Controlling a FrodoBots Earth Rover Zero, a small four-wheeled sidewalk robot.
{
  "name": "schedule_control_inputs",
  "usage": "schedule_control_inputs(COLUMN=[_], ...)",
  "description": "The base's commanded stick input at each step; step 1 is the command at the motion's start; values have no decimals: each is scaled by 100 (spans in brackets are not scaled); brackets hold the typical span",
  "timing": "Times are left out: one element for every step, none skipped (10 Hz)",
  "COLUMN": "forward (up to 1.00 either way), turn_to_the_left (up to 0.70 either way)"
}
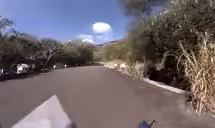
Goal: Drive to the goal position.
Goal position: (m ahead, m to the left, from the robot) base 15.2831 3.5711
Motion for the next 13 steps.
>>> schedule_control_inputs(forward=[50, 50, 50, 50, 50, 50, 50, 50, 50, 50, 50, 50, 50], turn_to_the_left=[0, 0, 0, -5, -39, -50, -50, -50, -50, 0, 0, 0, 0])
